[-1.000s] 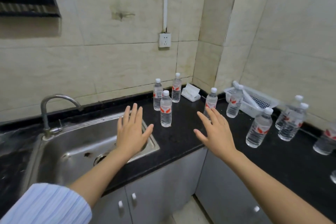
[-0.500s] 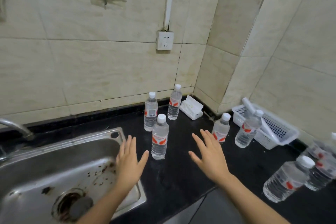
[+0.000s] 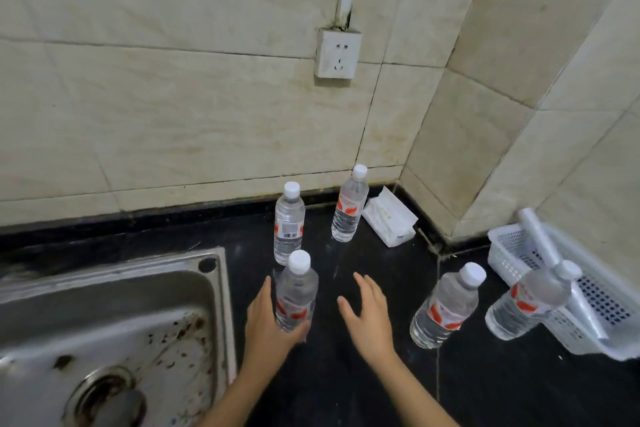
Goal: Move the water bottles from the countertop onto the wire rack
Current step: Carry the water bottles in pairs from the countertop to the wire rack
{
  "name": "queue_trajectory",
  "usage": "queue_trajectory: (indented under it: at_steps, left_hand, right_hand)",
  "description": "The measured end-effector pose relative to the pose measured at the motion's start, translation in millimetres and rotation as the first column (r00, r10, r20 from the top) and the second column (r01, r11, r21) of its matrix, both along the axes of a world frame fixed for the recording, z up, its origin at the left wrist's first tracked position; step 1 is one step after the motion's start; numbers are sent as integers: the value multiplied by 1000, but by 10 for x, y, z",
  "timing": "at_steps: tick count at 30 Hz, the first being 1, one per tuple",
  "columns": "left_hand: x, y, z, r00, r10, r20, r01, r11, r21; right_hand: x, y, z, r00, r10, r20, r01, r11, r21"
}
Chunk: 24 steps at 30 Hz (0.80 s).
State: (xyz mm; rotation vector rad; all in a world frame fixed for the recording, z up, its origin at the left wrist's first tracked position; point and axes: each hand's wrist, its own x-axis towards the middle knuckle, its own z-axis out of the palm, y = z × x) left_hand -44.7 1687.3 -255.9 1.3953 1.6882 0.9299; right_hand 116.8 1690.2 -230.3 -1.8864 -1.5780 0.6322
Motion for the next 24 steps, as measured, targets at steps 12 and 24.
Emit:
queue_trajectory:
  at_steps: [12,24]
  left_hand:
    - [415,227,-123,884,414,217,-415,909,-42]
    - [88,313,86,900,335,278,-325,942,-85]
  right_hand:
    - [151,1026,-86,934,179,-308,-206,977,-55]
    - [-354,1742,102,877,361,-317,-404,911,-79]
